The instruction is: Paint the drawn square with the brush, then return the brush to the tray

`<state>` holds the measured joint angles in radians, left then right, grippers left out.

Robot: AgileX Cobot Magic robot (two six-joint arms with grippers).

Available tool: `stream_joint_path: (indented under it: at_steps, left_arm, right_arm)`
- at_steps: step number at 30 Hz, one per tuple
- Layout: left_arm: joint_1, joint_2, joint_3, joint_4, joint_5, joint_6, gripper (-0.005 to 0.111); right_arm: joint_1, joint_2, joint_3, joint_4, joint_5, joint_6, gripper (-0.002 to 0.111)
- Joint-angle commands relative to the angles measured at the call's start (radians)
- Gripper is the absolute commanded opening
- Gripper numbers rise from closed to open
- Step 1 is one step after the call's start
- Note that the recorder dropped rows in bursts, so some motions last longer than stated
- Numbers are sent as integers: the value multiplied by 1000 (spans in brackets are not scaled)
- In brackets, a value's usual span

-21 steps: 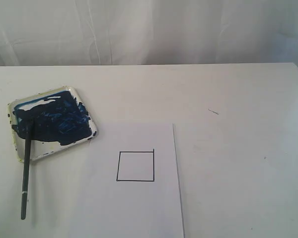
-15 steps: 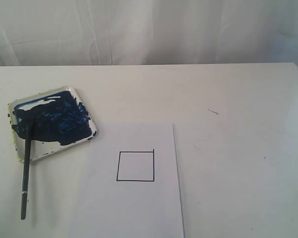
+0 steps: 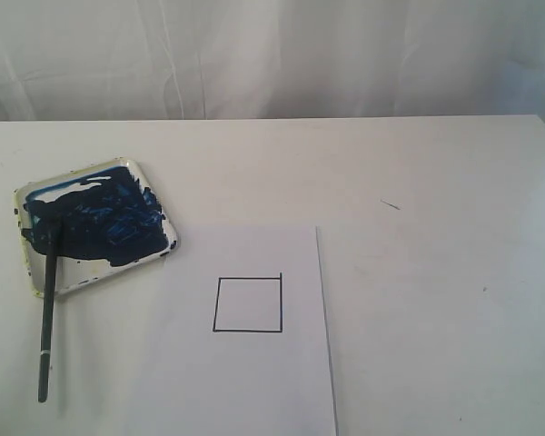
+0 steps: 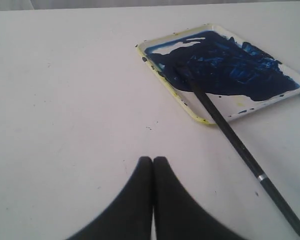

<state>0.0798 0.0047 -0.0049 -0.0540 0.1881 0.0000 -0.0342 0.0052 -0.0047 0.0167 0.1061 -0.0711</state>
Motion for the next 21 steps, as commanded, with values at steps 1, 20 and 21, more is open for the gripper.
stream_joint_path:
  at_steps: [1, 20, 21]
  left_arm:
    - [1, -5, 5, -51, -91, -61, 0]
    - [1, 116, -412, -138, 159, -267, 0]
    - [1, 163, -467, -138, 204, -219, 0]
  right_arm:
    - [3, -5, 5, -3, -43, 0, 0]
    - [3, 38, -305, -3, 81, 310, 0]
    - [3, 71, -354, -3, 113, 295, 0]
